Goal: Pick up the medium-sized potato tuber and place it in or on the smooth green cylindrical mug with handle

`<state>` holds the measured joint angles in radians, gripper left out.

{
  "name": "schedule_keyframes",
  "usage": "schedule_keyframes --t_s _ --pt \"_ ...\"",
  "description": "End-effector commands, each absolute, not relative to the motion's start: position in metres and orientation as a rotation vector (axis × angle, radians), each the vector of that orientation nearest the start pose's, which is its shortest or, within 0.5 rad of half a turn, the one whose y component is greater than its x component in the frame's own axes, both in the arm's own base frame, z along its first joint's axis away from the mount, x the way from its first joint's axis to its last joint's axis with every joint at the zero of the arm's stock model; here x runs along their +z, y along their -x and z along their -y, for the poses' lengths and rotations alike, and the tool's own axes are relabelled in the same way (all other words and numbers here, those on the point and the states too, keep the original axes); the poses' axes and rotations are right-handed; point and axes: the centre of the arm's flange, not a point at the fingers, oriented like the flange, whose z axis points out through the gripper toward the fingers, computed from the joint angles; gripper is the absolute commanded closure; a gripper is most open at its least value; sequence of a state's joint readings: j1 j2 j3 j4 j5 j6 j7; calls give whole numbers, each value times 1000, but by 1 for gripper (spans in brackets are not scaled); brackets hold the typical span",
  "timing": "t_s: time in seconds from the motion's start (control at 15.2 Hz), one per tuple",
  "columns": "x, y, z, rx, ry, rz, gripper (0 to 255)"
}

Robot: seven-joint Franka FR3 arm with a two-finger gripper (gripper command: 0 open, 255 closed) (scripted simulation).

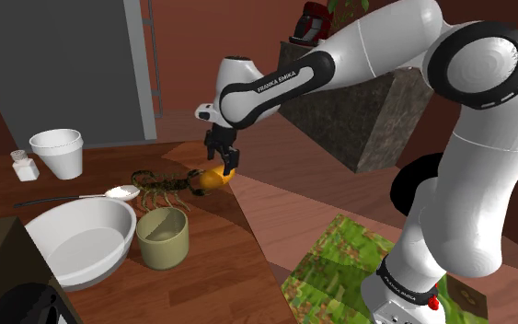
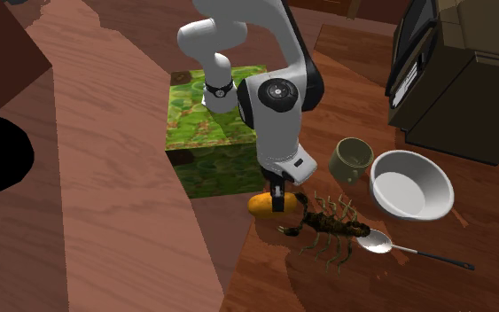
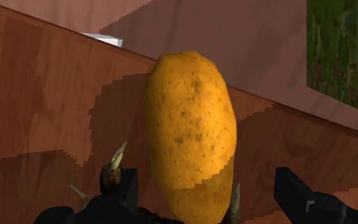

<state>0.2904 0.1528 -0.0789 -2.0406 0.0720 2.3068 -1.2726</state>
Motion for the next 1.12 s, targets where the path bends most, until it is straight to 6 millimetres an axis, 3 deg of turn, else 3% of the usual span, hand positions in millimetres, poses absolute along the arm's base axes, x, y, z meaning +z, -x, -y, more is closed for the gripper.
schedule_keyframes --t_s 0.0,0.53,0.99,1.06 --pt "371 -584 -142 -196 2295 2160 0" --pt "331 -588 -145 -196 2295 2160 0" --pt "331 -588 -145 -196 2295 2160 0" --pt "331 -588 -145 -196 2295 2160 255"
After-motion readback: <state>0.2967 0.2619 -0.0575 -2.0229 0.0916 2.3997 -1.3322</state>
